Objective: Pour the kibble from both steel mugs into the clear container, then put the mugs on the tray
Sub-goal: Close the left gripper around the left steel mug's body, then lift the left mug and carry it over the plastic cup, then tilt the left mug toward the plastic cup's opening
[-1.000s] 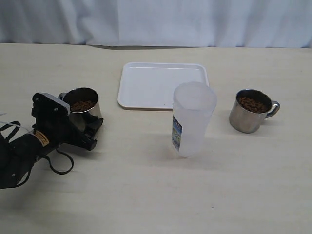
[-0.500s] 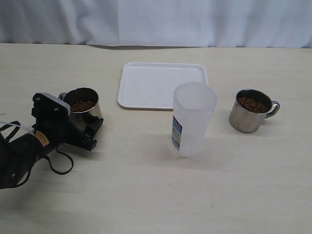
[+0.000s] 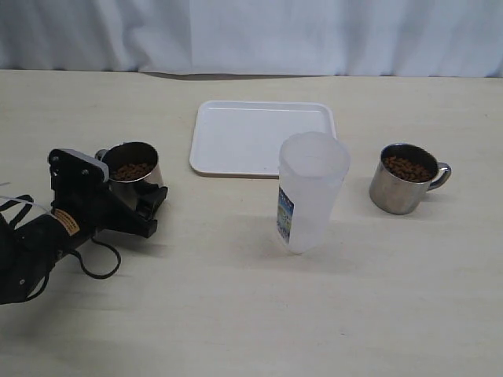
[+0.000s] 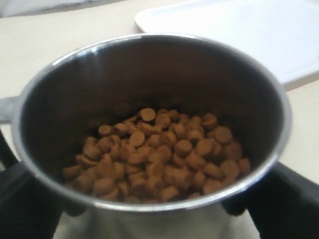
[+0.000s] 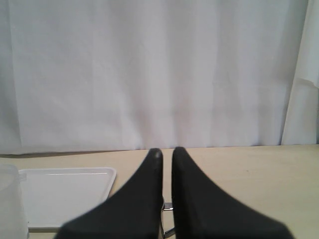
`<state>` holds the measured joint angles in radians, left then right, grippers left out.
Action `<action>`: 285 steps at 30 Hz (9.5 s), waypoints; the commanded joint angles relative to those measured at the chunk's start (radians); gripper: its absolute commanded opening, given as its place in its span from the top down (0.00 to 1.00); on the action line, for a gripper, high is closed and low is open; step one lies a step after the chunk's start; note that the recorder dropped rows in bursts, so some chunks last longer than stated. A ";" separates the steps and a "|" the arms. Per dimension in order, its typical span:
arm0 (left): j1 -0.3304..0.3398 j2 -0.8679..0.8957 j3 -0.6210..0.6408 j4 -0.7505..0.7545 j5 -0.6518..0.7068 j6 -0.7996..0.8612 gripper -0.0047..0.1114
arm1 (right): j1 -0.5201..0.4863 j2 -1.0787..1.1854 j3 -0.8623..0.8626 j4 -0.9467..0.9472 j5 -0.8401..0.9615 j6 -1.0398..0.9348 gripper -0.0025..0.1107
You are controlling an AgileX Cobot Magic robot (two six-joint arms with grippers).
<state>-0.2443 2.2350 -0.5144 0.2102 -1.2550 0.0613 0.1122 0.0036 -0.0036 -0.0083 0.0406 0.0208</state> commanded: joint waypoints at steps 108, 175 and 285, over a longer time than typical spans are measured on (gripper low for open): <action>-0.617 -0.601 -0.597 0.660 1.512 -0.253 0.96 | -0.005 -0.004 0.004 0.001 -0.009 -0.007 0.93; -0.740 -0.470 -0.696 1.102 1.768 -0.224 0.96 | -0.005 -0.004 0.004 0.001 -0.009 -0.007 0.93; -0.768 -0.431 -0.696 1.403 1.795 -0.117 0.96 | -0.005 -0.004 0.004 0.001 -0.009 -0.007 0.93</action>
<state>-1.0033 1.8101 -1.2096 1.5917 0.5301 -0.0652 0.1122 0.0036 -0.0036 -0.0083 0.0406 0.0208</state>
